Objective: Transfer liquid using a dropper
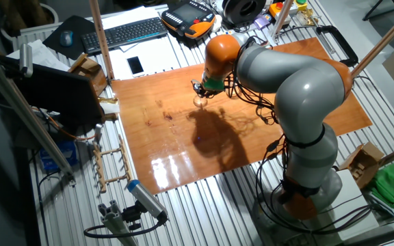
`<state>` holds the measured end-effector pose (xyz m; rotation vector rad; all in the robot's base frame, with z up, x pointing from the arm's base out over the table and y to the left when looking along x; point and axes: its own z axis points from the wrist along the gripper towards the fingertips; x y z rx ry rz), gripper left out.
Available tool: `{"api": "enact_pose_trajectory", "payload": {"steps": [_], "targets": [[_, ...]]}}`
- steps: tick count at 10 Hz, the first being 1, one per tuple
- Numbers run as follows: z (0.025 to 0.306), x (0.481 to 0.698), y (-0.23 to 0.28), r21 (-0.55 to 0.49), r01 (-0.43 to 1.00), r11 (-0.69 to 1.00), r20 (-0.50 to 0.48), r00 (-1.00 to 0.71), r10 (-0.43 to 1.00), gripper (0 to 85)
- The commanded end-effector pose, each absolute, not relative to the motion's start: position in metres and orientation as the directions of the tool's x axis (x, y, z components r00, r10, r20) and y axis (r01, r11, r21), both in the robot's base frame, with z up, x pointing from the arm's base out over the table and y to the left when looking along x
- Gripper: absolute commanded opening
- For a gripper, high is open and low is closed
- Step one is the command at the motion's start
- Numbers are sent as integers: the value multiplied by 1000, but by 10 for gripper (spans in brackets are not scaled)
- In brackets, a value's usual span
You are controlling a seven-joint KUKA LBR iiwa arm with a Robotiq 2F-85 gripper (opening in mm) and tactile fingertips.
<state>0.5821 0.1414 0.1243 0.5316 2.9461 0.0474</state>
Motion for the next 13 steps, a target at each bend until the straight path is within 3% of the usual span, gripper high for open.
{"api": "enact_pose_trajectory", "payload": {"steps": [1, 9, 12, 13], "targets": [[124, 582, 141, 57, 345, 937, -139, -926, 350, 213], [133, 579, 141, 43, 341, 939, -146, -928, 344, 143], [134, 579, 141, 46, 335, 941, -145, -930, 338, 10], [134, 579, 141, 43, 334, 942, -147, -930, 337, 10]]}}
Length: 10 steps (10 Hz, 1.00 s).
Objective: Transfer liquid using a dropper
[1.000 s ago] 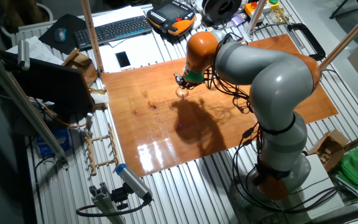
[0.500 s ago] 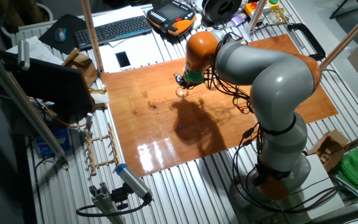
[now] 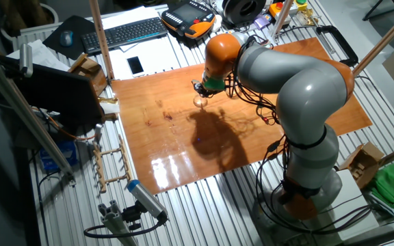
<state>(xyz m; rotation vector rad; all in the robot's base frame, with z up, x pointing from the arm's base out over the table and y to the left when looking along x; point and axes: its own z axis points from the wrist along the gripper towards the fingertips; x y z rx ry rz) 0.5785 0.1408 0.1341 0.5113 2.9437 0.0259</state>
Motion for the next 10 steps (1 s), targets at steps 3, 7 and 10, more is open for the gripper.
{"api": "enact_pose_trajectory", "payload": {"steps": [3, 7, 10], "targets": [[135, 579, 141, 41, 332, 942, -146, -931, 335, 27], [134, 579, 141, 40, 334, 942, -145, -931, 336, 173], [134, 579, 141, 40, 334, 942, -145, -931, 336, 177]]}}
